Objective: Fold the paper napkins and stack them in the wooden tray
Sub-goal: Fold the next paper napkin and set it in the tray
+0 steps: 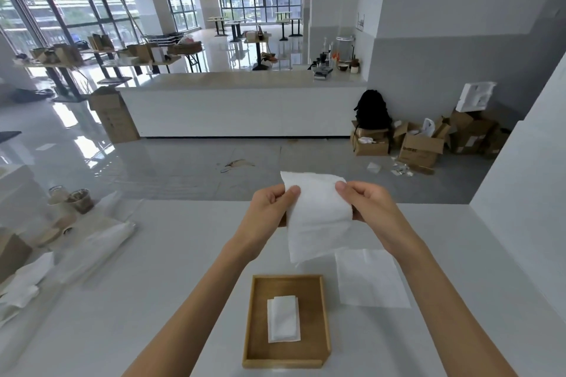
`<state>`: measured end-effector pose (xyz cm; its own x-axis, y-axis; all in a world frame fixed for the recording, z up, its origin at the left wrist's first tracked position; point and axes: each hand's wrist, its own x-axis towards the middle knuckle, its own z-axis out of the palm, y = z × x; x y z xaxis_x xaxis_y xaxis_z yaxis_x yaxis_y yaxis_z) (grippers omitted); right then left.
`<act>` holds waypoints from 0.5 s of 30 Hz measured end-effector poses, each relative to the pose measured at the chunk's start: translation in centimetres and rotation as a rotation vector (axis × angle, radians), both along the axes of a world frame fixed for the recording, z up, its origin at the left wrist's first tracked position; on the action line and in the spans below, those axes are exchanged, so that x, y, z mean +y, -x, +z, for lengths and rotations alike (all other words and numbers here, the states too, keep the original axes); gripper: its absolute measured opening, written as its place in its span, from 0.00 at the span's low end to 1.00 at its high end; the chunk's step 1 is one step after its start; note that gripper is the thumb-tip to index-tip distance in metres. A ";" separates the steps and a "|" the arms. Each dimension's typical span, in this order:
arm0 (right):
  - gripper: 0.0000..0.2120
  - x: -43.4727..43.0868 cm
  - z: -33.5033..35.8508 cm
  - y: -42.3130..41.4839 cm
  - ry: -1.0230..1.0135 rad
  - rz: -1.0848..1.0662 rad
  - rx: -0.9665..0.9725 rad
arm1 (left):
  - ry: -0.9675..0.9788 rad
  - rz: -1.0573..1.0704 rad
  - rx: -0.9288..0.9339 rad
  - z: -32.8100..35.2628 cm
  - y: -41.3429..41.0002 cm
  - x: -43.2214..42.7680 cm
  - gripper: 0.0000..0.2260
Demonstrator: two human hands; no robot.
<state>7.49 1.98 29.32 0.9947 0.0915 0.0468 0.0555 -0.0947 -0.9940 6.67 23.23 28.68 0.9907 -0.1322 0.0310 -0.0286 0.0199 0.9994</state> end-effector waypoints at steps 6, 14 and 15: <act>0.13 0.1 -0.3 -0.3 -0.025 0.026 0.026 | 0.035 -0.058 -0.005 -0.1 0.0 0.2 0.12; 0.12 -0.6 -0.7 -0.8 -0.112 0.055 0.068 | 0.013 -0.126 -0.039 -0.1 -0.2 0.9 0.13; 0.10 -0.7 -0.7 -0.7 -0.122 0.079 0.055 | 0.016 -0.136 -0.041 -0.1 -0.2 1.0 0.13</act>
<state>8.23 1.25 28.63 0.9860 0.1664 0.0081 0.0031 0.0299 -0.9995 6.87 24.23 28.59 0.9617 -0.2640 0.0744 -0.0654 0.0426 0.9970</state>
